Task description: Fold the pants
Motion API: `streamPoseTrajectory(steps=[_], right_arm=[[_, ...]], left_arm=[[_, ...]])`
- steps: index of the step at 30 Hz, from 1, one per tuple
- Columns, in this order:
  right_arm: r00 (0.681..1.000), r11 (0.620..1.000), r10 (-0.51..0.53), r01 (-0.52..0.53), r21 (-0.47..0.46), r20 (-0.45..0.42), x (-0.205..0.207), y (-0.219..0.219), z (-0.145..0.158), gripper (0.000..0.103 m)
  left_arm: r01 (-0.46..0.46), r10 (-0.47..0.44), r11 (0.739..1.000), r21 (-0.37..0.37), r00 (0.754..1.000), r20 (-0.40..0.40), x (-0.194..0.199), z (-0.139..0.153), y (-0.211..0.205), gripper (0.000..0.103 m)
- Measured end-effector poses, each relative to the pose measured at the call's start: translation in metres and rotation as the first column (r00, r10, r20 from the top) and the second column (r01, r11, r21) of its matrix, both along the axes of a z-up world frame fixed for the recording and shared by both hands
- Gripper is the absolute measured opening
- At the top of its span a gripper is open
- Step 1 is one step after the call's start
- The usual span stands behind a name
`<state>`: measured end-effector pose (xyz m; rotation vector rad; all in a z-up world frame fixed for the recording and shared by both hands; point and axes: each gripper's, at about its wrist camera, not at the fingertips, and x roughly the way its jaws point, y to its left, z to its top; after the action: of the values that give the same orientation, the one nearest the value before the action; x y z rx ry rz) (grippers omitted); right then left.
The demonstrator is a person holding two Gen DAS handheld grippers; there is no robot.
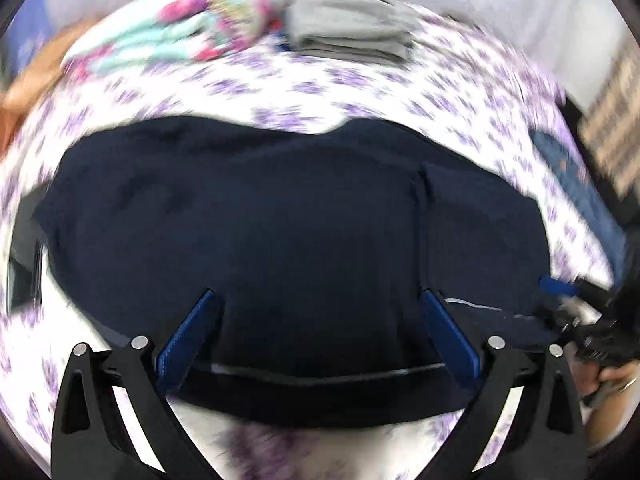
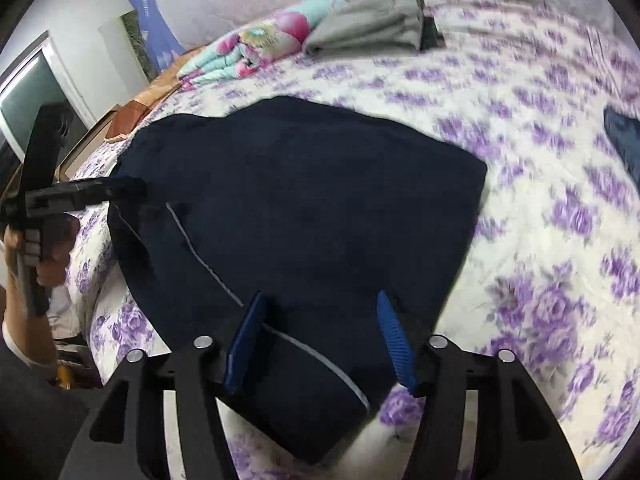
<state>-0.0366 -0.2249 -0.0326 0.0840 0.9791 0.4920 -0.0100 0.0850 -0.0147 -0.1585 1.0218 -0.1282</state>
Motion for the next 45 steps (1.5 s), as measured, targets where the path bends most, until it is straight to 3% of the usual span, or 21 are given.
streamPoseTrajectory(steps=[3, 5, 9, 12, 17, 22, 28, 30, 32, 35, 40, 42, 45], right_arm=[[1.0, 0.996, -0.024, 0.024, 0.084, 0.0, 0.009, -0.016, 0.011, 0.065], [0.998, 0.989, -0.064, 0.06, 0.133, 0.026, 0.011, -0.026, 0.023, 0.068], [0.965, 0.961, -0.235, 0.211, 0.181, 0.121, 0.021, -0.045, 0.045, 0.081], [0.945, 0.939, -0.303, 0.274, 0.209, 0.122, 0.026, -0.053, 0.045, 0.082], [0.954, 0.951, -0.278, 0.257, 0.172, 0.113, 0.027, -0.046, 0.038, 0.082], [0.958, 0.955, -0.262, 0.241, 0.171, 0.113, 0.026, -0.042, 0.034, 0.085], [0.961, 0.952, -0.258, 0.235, 0.195, 0.098, 0.031, -0.039, 0.029, 0.085], [0.962, 0.952, -0.257, 0.235, 0.196, 0.093, 0.032, -0.036, 0.027, 0.085], [0.963, 0.952, -0.255, 0.233, 0.198, 0.09, 0.032, -0.035, 0.026, 0.085], [0.964, 0.953, -0.247, 0.223, 0.207, 0.1, 0.029, -0.033, 0.027, 0.085], [0.962, 0.947, -0.248, 0.215, 0.238, 0.115, 0.024, -0.037, 0.029, 0.085], [0.959, 0.944, -0.255, 0.22, 0.245, 0.121, 0.019, -0.04, 0.029, 0.085], [0.954, 0.937, -0.276, 0.239, 0.253, 0.122, 0.012, -0.05, 0.029, 0.085]], left_arm=[[-0.135, 0.136, 0.989, -0.062, 0.991, 0.005, -0.009, 0.01, 0.047, 0.098], [-0.219, 0.22, 0.974, -0.05, 0.975, 0.017, -0.016, 0.017, 0.071, 0.098], [-0.293, 0.297, 0.954, -0.063, 0.951, 0.087, -0.031, 0.029, 0.103, 0.098], [-0.362, 0.363, 0.932, -0.029, 0.931, 0.029, -0.02, 0.018, 0.119, 0.098], [-0.373, 0.369, 0.925, -0.076, 0.927, -0.064, -0.003, -0.006, 0.129, 0.098], [-0.408, 0.386, 0.891, -0.2, 0.912, -0.143, 0.015, -0.029, 0.148, 0.097], [-0.389, 0.365, 0.896, -0.215, 0.92, -0.142, 0.048, -0.04, 0.154, 0.095], [-0.407, 0.388, 0.891, -0.2, 0.913, -0.126, 0.053, -0.039, 0.155, 0.088], [-0.426, 0.416, 0.889, -0.171, 0.905, -0.093, 0.049, -0.031, 0.151, 0.061], [-0.395, 0.397, 0.912, -0.114, 0.918, -0.005, 0.036, -0.003, 0.14, 0.028], [-0.275, 0.273, 0.961, -0.007, 0.949, 0.156, 0.017, 0.059, 0.09, 0.024], [-0.166, 0.156, 0.986, 0.022, 0.958, 0.242, 0.005, 0.087, 0.052, 0.024], [0.018, -0.024, 1.0, 0.023, 0.958, 0.286, -0.006, 0.107, -0.004, 0.023]])
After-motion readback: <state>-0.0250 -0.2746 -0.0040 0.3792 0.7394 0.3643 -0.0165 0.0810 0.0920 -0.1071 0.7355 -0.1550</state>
